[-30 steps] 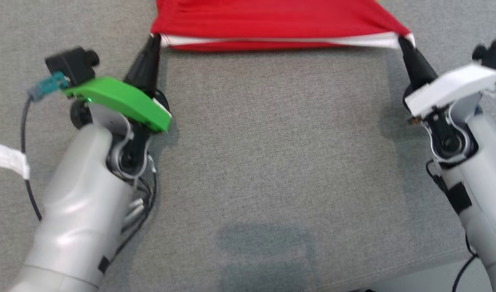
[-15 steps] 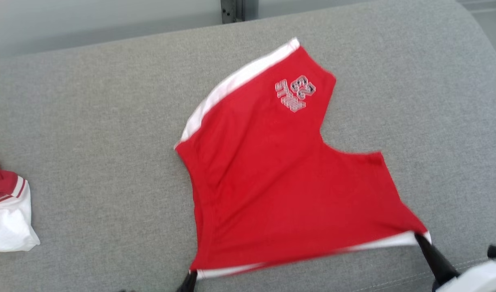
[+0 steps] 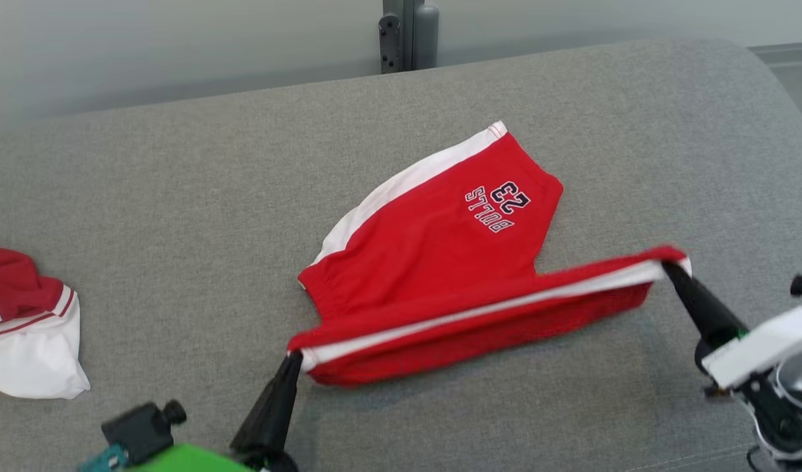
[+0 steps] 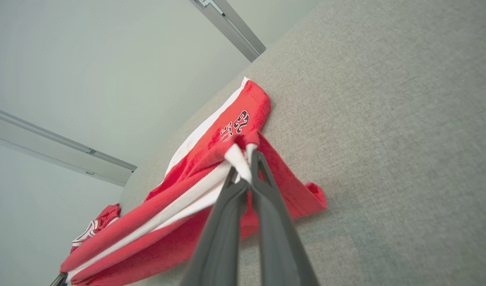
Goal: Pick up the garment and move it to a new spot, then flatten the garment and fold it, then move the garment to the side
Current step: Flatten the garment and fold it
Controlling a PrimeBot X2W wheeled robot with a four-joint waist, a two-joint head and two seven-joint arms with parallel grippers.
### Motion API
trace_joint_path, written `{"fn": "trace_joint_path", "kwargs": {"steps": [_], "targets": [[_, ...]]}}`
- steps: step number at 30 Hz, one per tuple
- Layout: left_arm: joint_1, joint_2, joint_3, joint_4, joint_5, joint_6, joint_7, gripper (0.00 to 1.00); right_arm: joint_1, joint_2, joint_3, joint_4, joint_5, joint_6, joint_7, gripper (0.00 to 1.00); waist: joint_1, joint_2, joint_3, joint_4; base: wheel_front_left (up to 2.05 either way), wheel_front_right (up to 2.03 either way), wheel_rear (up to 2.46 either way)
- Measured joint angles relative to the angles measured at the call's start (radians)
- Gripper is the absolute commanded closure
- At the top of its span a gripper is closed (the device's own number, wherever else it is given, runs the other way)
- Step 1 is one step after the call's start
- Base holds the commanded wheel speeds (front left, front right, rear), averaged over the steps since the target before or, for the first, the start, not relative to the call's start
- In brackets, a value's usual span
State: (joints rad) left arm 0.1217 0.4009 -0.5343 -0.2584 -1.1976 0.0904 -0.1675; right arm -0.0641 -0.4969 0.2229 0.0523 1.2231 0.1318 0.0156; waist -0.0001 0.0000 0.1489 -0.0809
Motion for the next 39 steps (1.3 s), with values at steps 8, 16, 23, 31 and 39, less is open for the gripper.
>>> {"fn": "trace_joint_path", "kwargs": {"steps": [8, 16, 23, 31, 39], "targets": [[-0.326, -0.114, -0.003, 0.120, -0.001, 0.043, 0.088, 1.00, -0.367, 0.031, -0.019, 0.194, -0.103, -0.001, 0.103, 1.00, 0.0000, 0.0000, 0.105, 0.051, 0.00, 0.00, 0.00], [-0.510, -0.166, -0.024, 0.300, 0.034, 0.063, 0.128, 1.00, -0.601, 0.064, 0.023, 0.350, -0.189, -0.001, 0.182, 1.00, 0.0000, 0.0000, 0.203, 0.155, 0.00, 0.00, 0.00], [-0.584, -0.204, -0.058, 0.401, 0.031, 0.028, 0.159, 1.00, -0.697, 0.081, 0.049, 0.493, -0.252, -0.001, 0.189, 1.00, 0.0001, 0.0000, 0.253, 0.224, 0.00, 0.00, 0.00], [-0.656, -0.250, -0.075, 0.520, 0.054, 0.014, 0.148, 0.65, -0.755, 0.098, 0.072, 0.632, -0.353, -0.001, 0.084, 0.00, 0.0001, 0.0000, 0.257, 0.250, 0.00, 0.00, 0.00], [-0.642, -0.162, -0.128, 0.574, 0.227, 0.061, 0.040, 0.00, -0.746, 0.076, 0.181, 0.644, -0.535, -0.001, -0.065, 0.00, 0.0001, 0.0000, 0.209, 0.215, 0.00, 0.00, 0.00]]}}
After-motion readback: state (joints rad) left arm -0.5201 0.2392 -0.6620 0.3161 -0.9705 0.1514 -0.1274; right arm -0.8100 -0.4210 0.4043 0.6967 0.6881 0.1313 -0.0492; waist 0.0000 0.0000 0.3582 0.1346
